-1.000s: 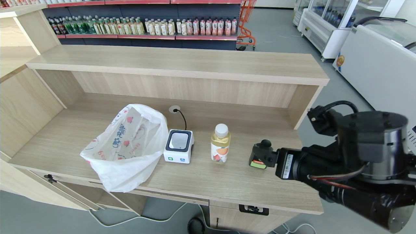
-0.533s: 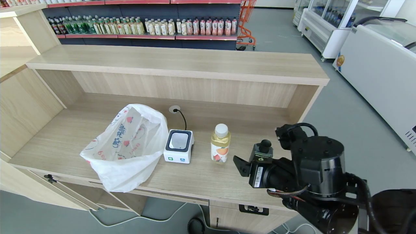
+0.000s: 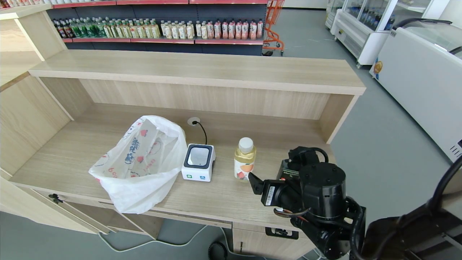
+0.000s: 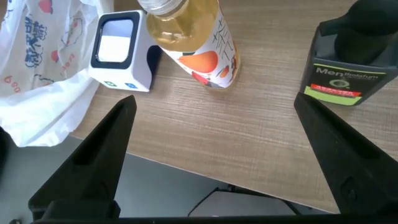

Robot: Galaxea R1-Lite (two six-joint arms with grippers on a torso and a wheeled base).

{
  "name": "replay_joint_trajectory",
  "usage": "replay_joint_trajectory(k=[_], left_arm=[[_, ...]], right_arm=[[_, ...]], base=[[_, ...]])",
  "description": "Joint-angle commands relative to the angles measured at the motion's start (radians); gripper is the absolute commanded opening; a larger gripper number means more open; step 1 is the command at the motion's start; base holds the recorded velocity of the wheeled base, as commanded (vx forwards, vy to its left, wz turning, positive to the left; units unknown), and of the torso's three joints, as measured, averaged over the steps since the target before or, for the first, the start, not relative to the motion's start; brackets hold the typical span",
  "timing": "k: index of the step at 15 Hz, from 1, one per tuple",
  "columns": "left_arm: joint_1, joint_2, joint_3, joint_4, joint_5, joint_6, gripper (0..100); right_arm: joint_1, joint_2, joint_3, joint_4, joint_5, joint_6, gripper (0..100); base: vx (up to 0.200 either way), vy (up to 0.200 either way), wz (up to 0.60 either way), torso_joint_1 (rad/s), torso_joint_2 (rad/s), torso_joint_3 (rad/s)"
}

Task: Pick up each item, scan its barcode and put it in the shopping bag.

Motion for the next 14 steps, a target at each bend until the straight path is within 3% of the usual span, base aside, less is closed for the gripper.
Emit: replay_joint_trajectory(k=[1, 7, 14], left_arm=[[0.0, 0.002, 0.0, 0.0, 0.0, 0.0, 100], [0.0, 0.002, 0.0, 0.0, 0.0, 0.0, 100], [0.0, 0.002, 0.0, 0.0, 0.0, 0.0, 100]], right_arm=[[-0.008, 0.046, 0.003, -0.034, 0.01, -0.018, 100], [-0.063, 0.023, 0.009, -0.068, 0.046, -0.069, 100], [-0.067, 0.043, 0.017, -0.148, 0.05, -0.205, 100]], base=[[0.0, 0.0, 0.0, 0.0, 0.0, 0.0], [0.0, 0.0, 0.0, 0.0, 0.0, 0.0], [0.0, 0.0, 0.0, 0.0, 0.0, 0.0]])
